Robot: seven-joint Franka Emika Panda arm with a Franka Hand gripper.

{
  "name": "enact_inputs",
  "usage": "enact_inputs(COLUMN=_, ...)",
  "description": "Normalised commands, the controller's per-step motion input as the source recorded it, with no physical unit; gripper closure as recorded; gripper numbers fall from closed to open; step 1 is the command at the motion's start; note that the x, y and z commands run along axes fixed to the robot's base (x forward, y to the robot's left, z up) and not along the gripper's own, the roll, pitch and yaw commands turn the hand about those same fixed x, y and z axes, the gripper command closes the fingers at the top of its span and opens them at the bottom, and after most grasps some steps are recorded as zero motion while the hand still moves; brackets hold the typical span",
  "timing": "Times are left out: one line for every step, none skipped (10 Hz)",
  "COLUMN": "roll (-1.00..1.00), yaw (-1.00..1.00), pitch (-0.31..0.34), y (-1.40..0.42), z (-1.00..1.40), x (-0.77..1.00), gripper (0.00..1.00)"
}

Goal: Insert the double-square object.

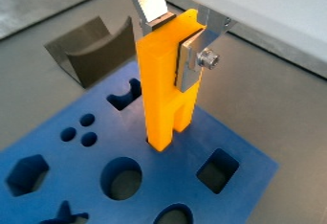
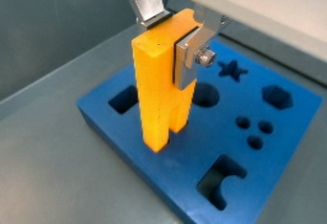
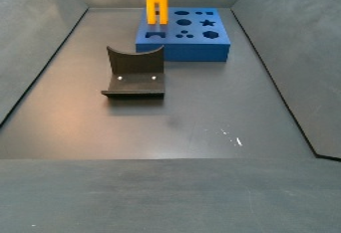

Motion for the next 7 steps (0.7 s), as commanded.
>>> enact_inputs(roll=0.03, yaw=0.00, pitch=-0.057, y=-0.01, z=-0.62, x=0.00, gripper=1.00)
enact_inputs(roll=0.04, yaw=0.00, pitch=-0.064, y=0.00, z=-0.62, x=-0.04, gripper=1.00)
enact_inputs(roll=0.03, yaw=-0.01, pitch=-0.070, y=0.00, z=-0.60, x=-0.08, gripper=1.00)
enact_inputs(roll=0.00, yaw=-0.01, pitch=-0.084, y=0.00, z=-0.42, x=0.00, gripper=1.00)
enact_inputs(roll=0.01, yaw=0.00, pitch=0.000, y=0.00, z=0.00, x=0.00, gripper=1.00)
enact_inputs(roll=0.00, yaw=0.00, pitch=-0.010, y=0.00, z=0.00, x=0.00, gripper=1.00)
enact_inputs(roll=0.00, yaw=0.00, pitch=-0.003, y=0.00, z=0.00, x=0.00, gripper=1.00)
